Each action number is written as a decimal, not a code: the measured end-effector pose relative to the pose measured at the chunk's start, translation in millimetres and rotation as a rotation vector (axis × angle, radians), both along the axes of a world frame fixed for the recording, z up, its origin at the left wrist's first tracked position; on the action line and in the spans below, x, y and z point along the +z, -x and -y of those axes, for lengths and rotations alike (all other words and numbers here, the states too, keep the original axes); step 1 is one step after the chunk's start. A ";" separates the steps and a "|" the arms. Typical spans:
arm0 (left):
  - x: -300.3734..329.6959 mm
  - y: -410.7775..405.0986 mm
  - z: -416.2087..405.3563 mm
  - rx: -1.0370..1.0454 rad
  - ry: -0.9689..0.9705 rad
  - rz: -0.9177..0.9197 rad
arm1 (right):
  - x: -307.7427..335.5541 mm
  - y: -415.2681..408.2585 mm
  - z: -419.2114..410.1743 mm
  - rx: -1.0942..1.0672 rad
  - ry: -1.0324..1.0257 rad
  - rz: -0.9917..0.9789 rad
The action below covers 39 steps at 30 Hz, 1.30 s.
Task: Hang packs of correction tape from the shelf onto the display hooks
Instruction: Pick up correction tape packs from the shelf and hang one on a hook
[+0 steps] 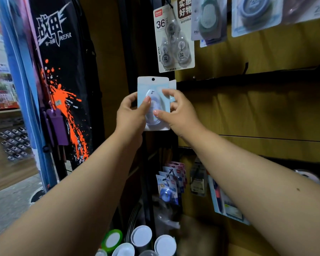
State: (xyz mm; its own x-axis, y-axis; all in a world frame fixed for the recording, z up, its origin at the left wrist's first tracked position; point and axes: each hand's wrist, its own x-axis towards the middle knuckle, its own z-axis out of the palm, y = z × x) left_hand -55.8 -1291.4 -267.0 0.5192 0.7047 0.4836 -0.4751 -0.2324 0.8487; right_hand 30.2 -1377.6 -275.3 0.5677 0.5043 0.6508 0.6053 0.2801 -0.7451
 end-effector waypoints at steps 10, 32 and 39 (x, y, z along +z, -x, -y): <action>2.6 -13.4 -7.1 0.075 -0.041 -0.103 | 3.2 -13.6 -11.4 -0.142 0.071 0.039; -42.7 -16.9 1.8 -0.006 -0.142 -0.354 | -25.5 -60.3 -11.8 -0.183 0.348 0.040; -64.9 -6.3 13.4 0.001 -0.117 -0.468 | -43.8 -35.5 25.2 -0.223 0.364 0.020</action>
